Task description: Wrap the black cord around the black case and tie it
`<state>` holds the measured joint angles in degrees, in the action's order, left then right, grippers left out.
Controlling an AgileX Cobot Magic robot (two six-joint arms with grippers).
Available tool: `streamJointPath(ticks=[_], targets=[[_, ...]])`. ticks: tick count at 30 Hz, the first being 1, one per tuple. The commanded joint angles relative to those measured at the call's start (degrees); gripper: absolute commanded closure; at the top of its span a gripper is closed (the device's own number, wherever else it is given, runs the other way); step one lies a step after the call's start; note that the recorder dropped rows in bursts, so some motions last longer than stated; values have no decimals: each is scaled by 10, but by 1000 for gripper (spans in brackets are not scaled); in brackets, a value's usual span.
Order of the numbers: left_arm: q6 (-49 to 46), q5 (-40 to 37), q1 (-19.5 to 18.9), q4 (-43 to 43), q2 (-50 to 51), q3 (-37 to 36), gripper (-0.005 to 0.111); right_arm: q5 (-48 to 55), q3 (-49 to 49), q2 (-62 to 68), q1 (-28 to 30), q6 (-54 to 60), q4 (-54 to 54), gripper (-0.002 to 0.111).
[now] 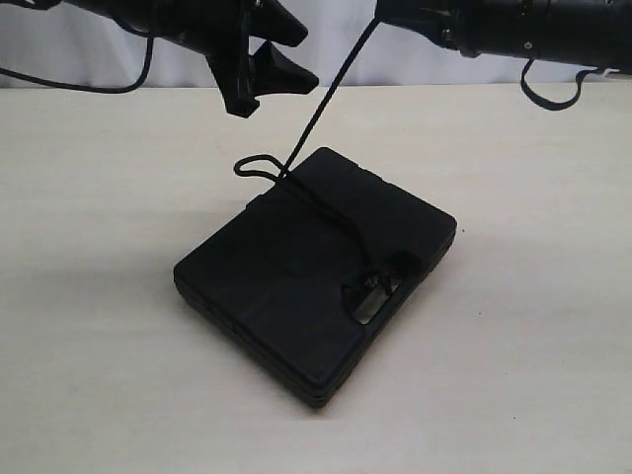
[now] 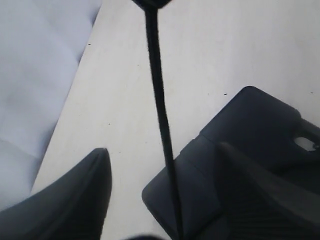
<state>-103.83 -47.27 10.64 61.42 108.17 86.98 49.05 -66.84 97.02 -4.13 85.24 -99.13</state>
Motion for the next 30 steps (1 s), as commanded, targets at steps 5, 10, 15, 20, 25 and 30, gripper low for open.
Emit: streamJointPath(ticks=[5,10,15,20,25,30], targets=[[2,-18,1,72,44,1,49,3,-4,-9,1,8,-8,104],[-12,-12,1,141,70,1,49,3,-4,-9,1,8,-8,104],[-15,-8,1,177,88,1,49,3,-4,-9,1,15,-8,104],[-30,-1,1,216,99,1,49,3,-4,-9,1,15,-8,104],[-42,-2,1,258,111,1,60,6,-4,-9,1,15,-8,104],[-36,34,1,275,114,1,90,7,-4,-9,1,8,-2,102]])
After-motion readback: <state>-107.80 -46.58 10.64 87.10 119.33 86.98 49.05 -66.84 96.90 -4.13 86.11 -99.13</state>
